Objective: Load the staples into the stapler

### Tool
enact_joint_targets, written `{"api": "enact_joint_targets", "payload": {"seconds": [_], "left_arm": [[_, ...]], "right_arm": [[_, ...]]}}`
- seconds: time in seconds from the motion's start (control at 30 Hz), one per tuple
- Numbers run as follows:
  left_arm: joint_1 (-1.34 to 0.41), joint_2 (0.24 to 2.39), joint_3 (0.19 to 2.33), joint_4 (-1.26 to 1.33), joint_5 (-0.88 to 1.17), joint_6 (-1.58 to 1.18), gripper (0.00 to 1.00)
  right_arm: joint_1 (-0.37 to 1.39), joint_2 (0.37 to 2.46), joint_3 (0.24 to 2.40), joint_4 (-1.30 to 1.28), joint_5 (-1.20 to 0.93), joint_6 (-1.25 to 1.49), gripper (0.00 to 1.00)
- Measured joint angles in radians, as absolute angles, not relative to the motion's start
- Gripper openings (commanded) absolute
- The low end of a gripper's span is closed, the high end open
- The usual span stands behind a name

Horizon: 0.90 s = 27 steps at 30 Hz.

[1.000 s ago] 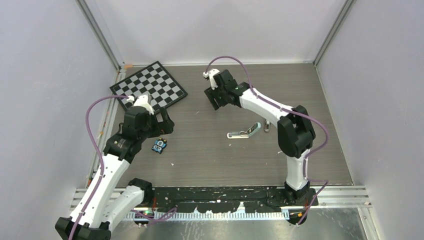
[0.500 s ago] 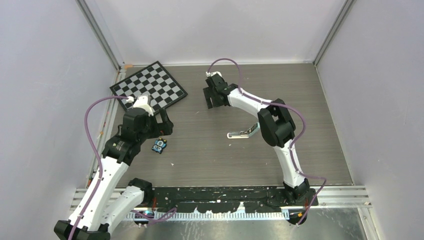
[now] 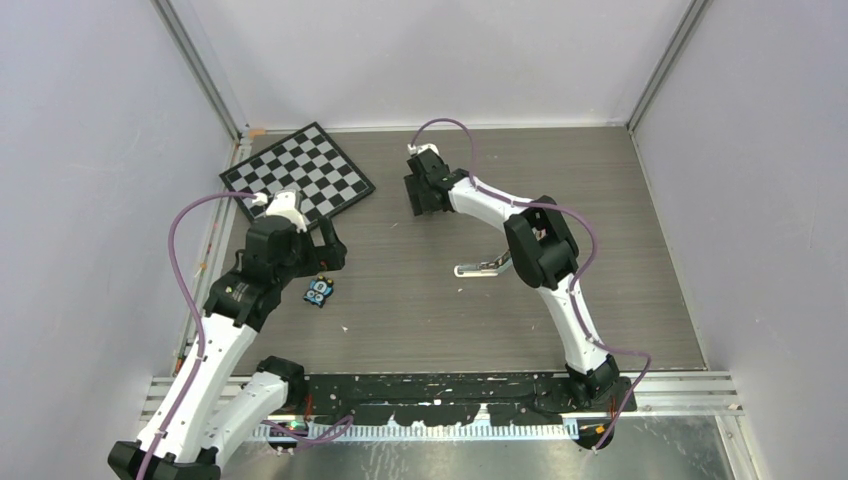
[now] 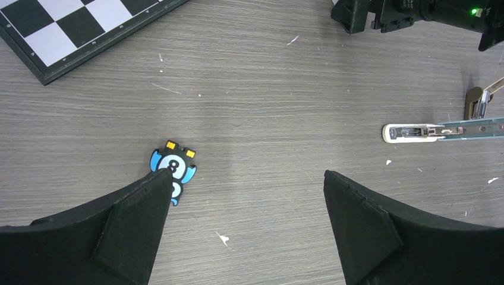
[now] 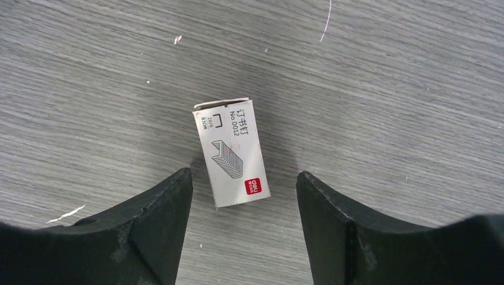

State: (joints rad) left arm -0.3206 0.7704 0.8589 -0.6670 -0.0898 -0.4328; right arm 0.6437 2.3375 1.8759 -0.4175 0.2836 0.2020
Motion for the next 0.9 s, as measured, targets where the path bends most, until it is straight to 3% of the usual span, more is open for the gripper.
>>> {"api": "enact_joint_targets", "payload": {"seconds": [0.6,0.9], "left_arm": [[-0.321,0.766,0.851,-0.662,-0.083,-0.434,0.95],[-0.321,0.766,0.829,-0.645,-0.078,-0.433,0.94]], "right_arm": [[0.619,2.359,1.885,-0.367,0.208,0.167,0.47],[0.617,2.331,1.811,-0.290,0.165,0.121,0.43]]}}
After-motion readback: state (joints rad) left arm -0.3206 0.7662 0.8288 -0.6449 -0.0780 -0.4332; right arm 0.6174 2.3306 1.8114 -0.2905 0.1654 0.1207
